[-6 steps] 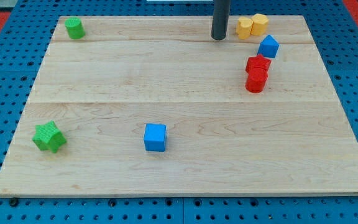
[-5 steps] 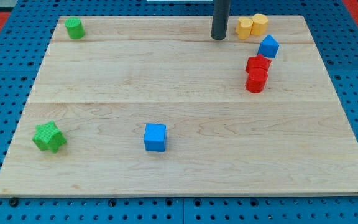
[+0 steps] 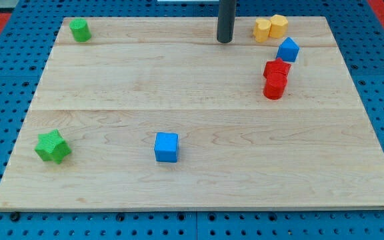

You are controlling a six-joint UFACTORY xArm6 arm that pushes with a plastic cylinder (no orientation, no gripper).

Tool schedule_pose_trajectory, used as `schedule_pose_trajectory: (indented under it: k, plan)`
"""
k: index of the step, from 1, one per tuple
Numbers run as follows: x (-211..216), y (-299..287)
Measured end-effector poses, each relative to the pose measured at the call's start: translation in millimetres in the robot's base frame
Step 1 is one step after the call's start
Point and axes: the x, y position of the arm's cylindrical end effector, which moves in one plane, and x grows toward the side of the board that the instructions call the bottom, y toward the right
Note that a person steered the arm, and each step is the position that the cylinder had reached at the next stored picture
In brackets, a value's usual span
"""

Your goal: Slide the blue triangle to the yellow heart

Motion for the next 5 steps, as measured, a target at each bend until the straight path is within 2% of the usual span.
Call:
schedule_pose_trajectory:
  k: [2, 4, 5]
  plan:
    - [9.8, 0.4]
    - [68.8, 90.3]
    - [73.6, 125.2]
